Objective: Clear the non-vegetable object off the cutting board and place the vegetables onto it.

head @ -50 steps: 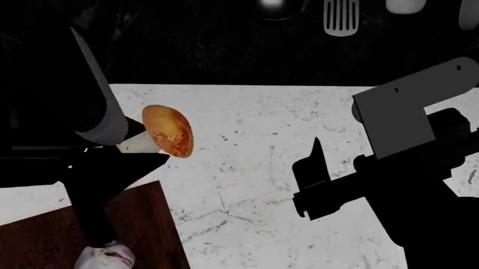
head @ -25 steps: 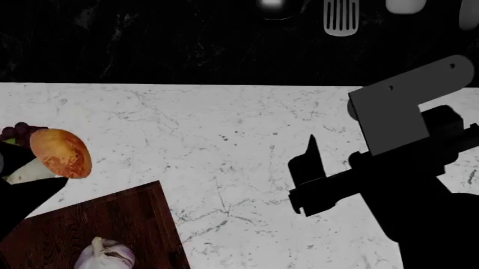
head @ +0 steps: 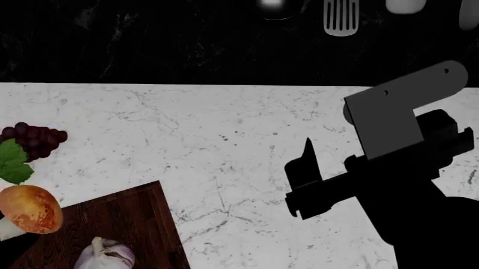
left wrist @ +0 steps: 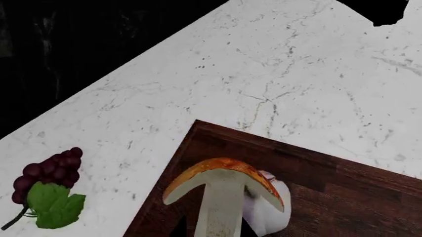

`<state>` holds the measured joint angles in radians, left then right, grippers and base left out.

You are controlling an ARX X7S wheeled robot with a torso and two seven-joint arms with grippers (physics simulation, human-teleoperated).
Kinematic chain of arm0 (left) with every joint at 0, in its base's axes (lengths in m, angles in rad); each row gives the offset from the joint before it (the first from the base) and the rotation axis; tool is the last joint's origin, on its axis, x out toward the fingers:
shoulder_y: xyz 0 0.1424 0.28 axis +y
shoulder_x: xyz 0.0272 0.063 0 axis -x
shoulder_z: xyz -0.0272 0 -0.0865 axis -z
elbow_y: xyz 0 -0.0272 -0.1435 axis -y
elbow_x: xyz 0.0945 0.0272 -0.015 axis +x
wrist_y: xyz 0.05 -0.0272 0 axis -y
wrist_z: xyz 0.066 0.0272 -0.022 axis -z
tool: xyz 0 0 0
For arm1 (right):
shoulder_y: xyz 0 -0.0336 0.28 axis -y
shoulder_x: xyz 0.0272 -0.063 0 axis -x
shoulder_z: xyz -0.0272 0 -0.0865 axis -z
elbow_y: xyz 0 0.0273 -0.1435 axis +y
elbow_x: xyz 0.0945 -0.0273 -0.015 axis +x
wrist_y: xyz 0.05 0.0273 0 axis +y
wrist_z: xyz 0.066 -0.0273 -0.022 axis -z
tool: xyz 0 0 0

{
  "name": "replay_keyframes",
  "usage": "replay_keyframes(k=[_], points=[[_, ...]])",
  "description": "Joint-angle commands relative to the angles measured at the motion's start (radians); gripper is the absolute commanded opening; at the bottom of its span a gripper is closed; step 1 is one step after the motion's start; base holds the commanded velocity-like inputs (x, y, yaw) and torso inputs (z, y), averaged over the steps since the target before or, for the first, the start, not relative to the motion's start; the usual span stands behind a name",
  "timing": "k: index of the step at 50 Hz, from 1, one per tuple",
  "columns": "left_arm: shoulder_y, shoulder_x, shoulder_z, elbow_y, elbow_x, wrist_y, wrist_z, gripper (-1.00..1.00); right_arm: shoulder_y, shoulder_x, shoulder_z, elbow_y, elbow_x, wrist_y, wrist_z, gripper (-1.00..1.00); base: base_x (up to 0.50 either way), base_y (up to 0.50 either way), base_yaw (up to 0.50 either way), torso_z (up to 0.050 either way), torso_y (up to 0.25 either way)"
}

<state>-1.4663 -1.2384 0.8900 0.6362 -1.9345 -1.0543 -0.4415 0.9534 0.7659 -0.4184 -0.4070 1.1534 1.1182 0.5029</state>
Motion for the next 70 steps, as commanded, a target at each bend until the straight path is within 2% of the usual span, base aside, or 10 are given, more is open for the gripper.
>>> replay_keyframes(k=[1,9,23,24,31,36,50,62,66,70], points=[[0.097,-0.063,0.011,0.04,0.04,0.086,-0.003,-1.0,-0.004,0.003,0.005,-0.009,0.014,0.001,0.011,1.0,0.0,0.0,0.0,0.0,0.0],[0.166,-0.088,0.035,0.082,0.078,0.126,0.012,-1.0,-0.003,0.009,0.012,-0.018,0.03,0.008,0.025,1.0,0.0,0.0,0.0,0.0,0.0],[0.181,-0.087,0.039,0.094,0.088,0.123,0.031,-1.0,-0.002,0.008,0.008,-0.014,0.029,0.004,0.026,1.0,0.0,0.0,0.0,0.0,0.0],[0.178,-0.085,0.039,0.091,0.086,0.121,0.026,1.0,-0.002,0.008,0.008,-0.013,0.029,0.003,0.026,1.0,0.0,0.0,0.0,0.0,0.0],[0.161,-0.081,0.032,0.097,0.068,0.107,0.013,1.0,-0.004,0.012,0.01,-0.015,0.031,0.0,0.027,1.0,0.0,0.0,0.0,0.0,0.0],[0.086,-0.075,0.002,0.105,-0.008,0.067,-0.024,1.0,-0.006,0.016,0.013,-0.018,0.037,0.002,0.032,1.0,0.0,0.0,0.0,0.0,0.0],[-0.045,-0.16,-0.102,0.14,-0.18,0.11,-0.064,1.0,0.016,0.011,0.006,-0.014,0.042,0.012,0.038,1.0,0.0,0.0,0.0,0.0,0.0],[0.009,-0.31,-0.128,0.183,-0.11,0.468,-0.102,1.0,0.026,0.017,0.005,-0.015,0.051,0.019,0.043,1.0,0.0,0.0,0.0,0.0,0.0],[0.016,-0.331,-0.127,0.214,-0.102,0.567,-0.146,1.0,0.011,0.028,0.027,-0.029,0.075,0.015,0.063,1.0,0.0,0.0,0.0,0.0,0.0],[0.045,-0.332,-0.102,0.24,-0.048,0.689,-0.164,1.0,0.024,0.056,0.068,-0.117,0.165,0.055,0.153,1.0,0.0,0.0,0.0,0.0,0.0]])
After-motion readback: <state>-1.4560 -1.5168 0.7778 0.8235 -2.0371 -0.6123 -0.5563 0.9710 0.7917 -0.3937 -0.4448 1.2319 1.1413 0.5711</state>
